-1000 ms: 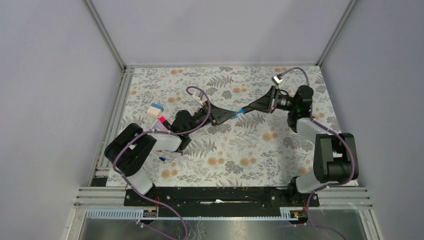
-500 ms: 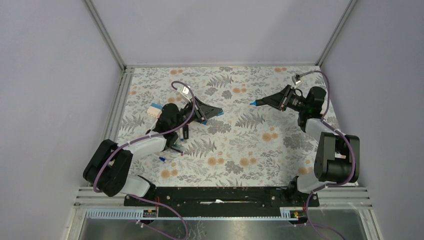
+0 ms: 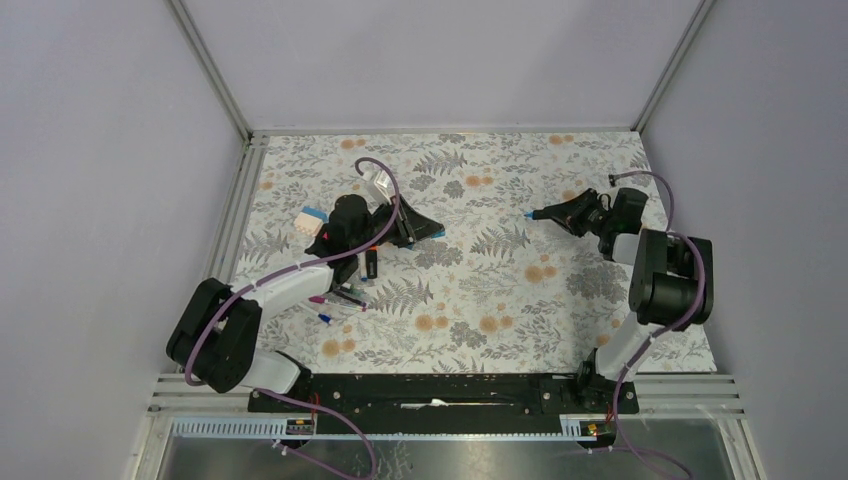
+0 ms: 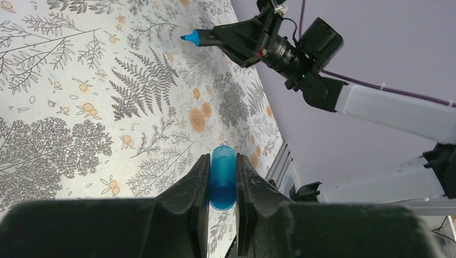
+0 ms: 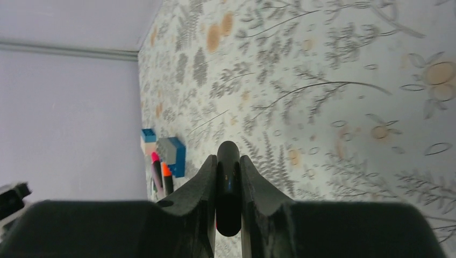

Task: Open the pen caps
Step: Place the pen at the center of the board, then place the pen cap at the center of the board, then pick up the pen from the center of the board, then open the pen cap from the pen.

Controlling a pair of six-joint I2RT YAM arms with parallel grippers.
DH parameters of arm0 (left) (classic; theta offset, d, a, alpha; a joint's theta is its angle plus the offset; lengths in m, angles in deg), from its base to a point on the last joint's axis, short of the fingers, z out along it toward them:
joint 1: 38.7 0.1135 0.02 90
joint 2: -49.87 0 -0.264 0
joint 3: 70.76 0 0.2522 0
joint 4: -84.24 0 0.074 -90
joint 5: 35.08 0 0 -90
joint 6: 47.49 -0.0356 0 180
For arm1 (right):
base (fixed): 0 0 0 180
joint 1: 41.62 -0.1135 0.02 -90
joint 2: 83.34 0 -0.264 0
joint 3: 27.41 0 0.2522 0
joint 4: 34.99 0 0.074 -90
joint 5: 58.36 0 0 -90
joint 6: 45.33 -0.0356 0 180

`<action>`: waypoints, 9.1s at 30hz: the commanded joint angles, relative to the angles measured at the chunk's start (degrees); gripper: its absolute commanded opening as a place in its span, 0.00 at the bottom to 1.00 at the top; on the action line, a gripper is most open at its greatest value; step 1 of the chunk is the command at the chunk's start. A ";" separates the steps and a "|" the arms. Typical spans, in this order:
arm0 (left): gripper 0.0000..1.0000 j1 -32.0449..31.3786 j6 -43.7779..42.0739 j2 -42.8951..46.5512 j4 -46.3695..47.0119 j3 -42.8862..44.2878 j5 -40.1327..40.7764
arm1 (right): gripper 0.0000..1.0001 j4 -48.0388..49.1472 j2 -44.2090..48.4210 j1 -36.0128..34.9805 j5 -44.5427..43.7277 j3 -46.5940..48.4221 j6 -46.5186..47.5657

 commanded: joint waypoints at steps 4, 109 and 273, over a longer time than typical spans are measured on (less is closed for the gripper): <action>0.00 0.33 -2.43 -0.35 0.27 2.11 0.28 | 0.13 4.08 -8.02 0.28 -5.45 6.71 -1.00; 0.99 -0.60 -31.91 14.88 -29.51 7.17 39.36 | 1.00 -37.08 23.72 2.54 26.91 2.59 58.65; 0.99 -0.62 -10.73 6.48 17.47 -0.88 -5.71 | 0.00 -3.90 9.48 -22.63 37.93 -1.39 27.02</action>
